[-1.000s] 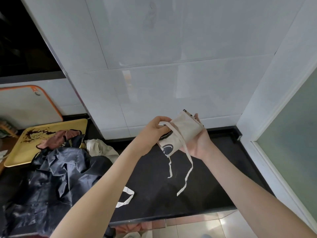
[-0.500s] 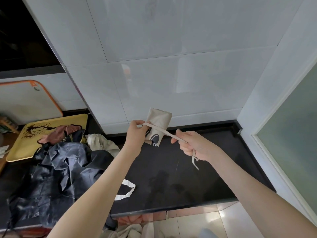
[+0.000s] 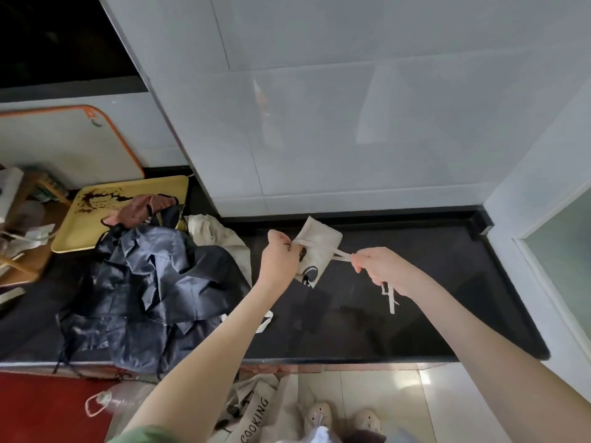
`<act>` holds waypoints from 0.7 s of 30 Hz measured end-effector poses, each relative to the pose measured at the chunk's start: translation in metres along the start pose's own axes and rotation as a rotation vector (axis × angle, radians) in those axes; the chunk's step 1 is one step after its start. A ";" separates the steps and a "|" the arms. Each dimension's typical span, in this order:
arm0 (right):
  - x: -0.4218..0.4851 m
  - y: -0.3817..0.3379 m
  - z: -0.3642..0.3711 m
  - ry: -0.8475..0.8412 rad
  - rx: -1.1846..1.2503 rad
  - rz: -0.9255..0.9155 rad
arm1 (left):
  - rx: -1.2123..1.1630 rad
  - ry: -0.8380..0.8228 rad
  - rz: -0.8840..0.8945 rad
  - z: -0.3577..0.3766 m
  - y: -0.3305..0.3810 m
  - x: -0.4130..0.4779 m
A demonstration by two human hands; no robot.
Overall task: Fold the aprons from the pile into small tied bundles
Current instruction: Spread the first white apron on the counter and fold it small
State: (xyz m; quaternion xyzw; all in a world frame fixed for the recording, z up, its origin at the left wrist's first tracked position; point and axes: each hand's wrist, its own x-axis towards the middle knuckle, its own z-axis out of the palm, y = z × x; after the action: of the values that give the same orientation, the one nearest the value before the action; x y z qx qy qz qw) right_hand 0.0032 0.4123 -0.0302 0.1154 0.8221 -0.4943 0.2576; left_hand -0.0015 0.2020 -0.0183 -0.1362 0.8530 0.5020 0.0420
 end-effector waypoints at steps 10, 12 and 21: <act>0.055 0.048 0.078 -0.026 0.047 0.162 | 0.542 -0.089 -0.146 0.041 -0.091 0.020; 0.058 0.058 0.085 -0.047 0.029 0.195 | 0.880 -0.097 0.142 0.055 -0.110 0.017; 0.070 0.060 0.082 -0.046 -0.050 0.300 | 1.141 -0.496 0.914 0.090 -0.093 0.022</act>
State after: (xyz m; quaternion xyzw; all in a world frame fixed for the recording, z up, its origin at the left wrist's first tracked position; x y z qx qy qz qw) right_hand -0.0039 0.3657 -0.1445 0.2191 0.8015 -0.4323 0.3503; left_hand -0.0031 0.2330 -0.1453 0.3890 0.9168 -0.0324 0.0843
